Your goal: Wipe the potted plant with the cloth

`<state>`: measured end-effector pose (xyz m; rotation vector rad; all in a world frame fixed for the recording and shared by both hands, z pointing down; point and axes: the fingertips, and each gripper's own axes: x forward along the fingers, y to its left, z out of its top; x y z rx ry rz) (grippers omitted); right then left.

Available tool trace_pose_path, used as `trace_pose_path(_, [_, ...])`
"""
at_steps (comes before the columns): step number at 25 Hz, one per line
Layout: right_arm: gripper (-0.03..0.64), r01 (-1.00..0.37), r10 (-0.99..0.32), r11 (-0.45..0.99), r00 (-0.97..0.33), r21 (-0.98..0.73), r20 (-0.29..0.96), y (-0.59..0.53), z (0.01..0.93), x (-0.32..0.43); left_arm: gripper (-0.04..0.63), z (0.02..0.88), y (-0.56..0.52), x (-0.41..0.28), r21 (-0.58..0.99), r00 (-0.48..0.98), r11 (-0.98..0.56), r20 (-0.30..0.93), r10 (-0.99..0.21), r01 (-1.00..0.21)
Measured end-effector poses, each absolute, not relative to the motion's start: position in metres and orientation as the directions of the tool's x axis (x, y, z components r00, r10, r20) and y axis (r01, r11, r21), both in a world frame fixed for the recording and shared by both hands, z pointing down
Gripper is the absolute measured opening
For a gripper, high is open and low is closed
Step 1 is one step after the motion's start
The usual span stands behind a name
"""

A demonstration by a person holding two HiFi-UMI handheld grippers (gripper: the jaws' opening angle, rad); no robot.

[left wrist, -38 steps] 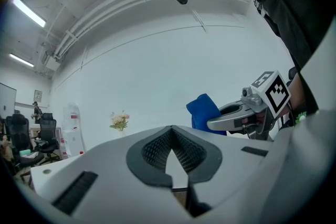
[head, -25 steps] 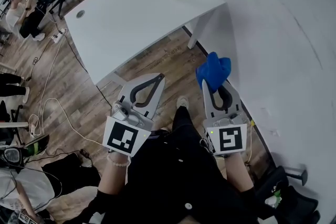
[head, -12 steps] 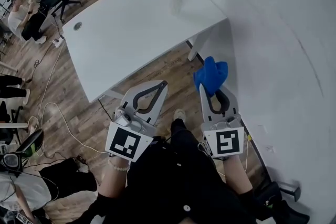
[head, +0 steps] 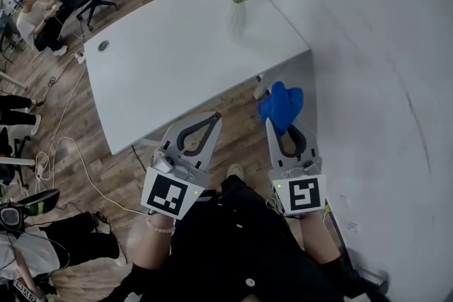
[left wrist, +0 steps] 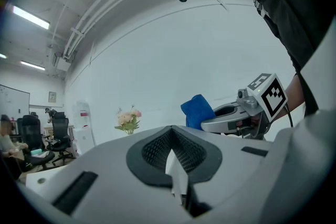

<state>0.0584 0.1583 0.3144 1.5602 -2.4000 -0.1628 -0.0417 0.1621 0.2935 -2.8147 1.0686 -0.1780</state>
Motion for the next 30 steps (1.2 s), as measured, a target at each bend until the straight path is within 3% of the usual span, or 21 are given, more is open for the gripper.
trace_pose_path(16, [0.086,-0.872,-0.897,0.437,-0.405,0.221,0.177,0.106,0.323,0.108,0.006,0.301,0.107,-0.007,-0.105,0.669,-0.675,0.088,-0.738,-0.730])
trace_pose_path(30, [0.086,-0.878,-0.901,0.422,-0.378,0.225,0.214,0.075,0.332,0.102,0.006,0.305,0.049,-0.016,-0.051,0.673,-0.676,0.069,-0.737,-0.735])
